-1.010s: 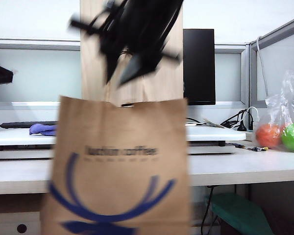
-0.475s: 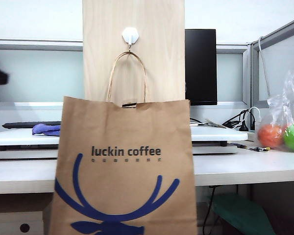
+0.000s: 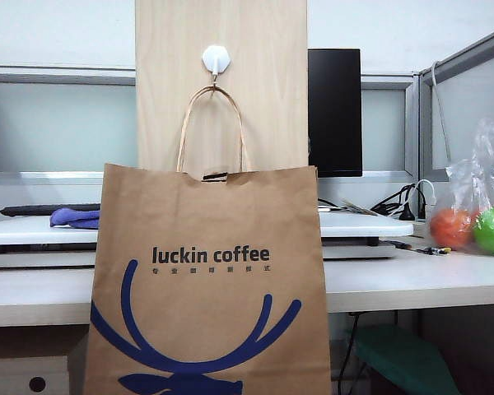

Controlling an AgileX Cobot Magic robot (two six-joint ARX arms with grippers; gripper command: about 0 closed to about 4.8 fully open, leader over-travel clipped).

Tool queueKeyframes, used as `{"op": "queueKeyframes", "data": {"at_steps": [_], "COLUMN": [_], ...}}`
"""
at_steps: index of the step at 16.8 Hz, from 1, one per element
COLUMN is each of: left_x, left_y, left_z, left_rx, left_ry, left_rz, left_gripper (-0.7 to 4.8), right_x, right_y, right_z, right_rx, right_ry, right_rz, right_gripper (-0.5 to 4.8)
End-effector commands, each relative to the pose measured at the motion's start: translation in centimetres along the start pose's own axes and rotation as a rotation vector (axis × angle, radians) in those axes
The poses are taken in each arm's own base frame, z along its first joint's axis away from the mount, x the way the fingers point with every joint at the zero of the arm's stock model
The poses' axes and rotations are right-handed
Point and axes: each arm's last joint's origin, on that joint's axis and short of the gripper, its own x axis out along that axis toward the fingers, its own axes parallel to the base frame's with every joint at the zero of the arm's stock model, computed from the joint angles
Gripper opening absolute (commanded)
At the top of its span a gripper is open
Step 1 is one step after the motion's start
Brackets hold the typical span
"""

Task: Pick up the paper bag and hang it on the hook.

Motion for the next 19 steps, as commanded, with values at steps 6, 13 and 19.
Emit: {"op": "queueKeyframes", "data": {"at_steps": [6,13,19], "left_x": [0.0,0.0,0.0], "left_y": [0.1,0.1,0.1], "left_z": [0.2,0.2,0.2], "left_rx": [0.004,0.004,0.004], "left_ry": [-0.014,-0.014,-0.014], "left_rz": [0.006,0.006,0.014], "left_gripper": [-0.05,-0.06,-0.06], "right_x": [-2.0,-2.2,3.4], "right_y": [-1.6,-1.8,-5.1], "right_z": [-1.7,-1.7,-7.4], "right_rx": [0.01,0.017,0.052], "right_ry": [-0.023,-0.032,-0.202], "right_rz": [0.005,0.006,-0.043], "right_gripper": [-0.01,-0.01,-0.01]}}
